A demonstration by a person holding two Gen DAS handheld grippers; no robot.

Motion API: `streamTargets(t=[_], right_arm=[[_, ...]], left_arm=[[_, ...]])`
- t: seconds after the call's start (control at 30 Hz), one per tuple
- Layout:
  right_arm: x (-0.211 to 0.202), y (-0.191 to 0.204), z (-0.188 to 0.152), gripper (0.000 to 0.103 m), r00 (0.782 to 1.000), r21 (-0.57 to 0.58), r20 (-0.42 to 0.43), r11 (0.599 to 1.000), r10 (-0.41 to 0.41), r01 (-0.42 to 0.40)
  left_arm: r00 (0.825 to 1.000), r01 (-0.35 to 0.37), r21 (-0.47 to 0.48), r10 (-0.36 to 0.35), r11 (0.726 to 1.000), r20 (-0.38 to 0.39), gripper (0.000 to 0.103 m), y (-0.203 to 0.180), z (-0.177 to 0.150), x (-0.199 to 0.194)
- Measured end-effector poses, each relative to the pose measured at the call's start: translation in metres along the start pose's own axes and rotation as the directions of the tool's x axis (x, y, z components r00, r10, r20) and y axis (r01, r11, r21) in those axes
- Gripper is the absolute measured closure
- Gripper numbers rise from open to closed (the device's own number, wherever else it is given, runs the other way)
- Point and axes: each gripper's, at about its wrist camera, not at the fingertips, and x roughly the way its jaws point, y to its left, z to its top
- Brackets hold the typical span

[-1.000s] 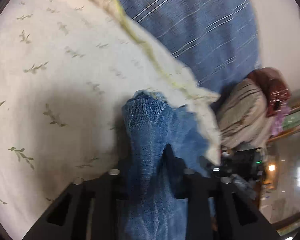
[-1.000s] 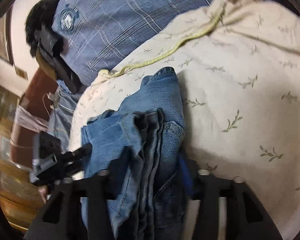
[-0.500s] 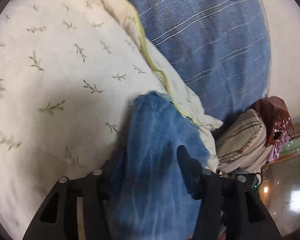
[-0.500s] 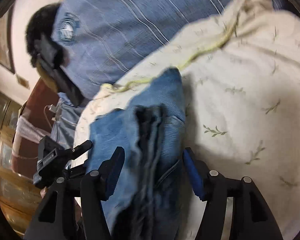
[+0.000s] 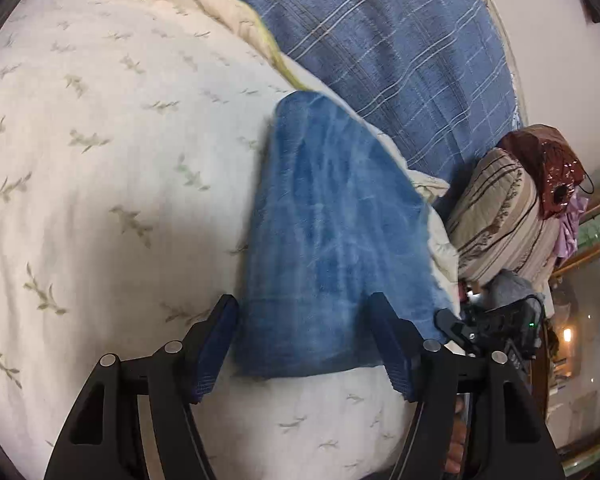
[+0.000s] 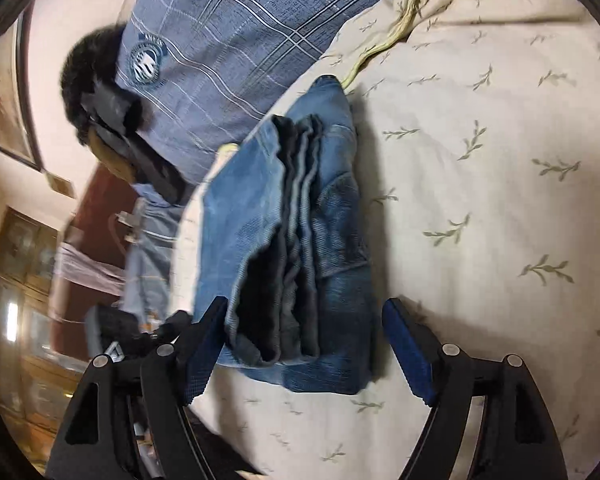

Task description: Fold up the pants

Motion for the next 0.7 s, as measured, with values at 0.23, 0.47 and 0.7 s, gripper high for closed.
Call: streamTargets(t=[0.23,0.47,0.7], right_arm=[[-0.013,0.016,-0.013,0.064,0.998,-0.075,0.062,0.997,-0.004,0.008],[-0.023,0.011,-0.025,0.032,0.995,-0.053,0.100,0.999,-0.003,0.009],[-0.041,0.042,-0.068,0.024,0.957,-0.284,0.213,0.925,-0.196,0.253]], left_arm=[[0.995,0.076,0.042,-0.078,0.996,0.066,0.081,0.003,-0.018,-0.018],[0.993,-0.005,0.043,-0.001,0.999,0.122,0.056,0.012,-0.039,-0.032],[0.947,-0.249,0.122,0.215,0.961,0.240,0.047,0.003,-0.092,-0.070]])
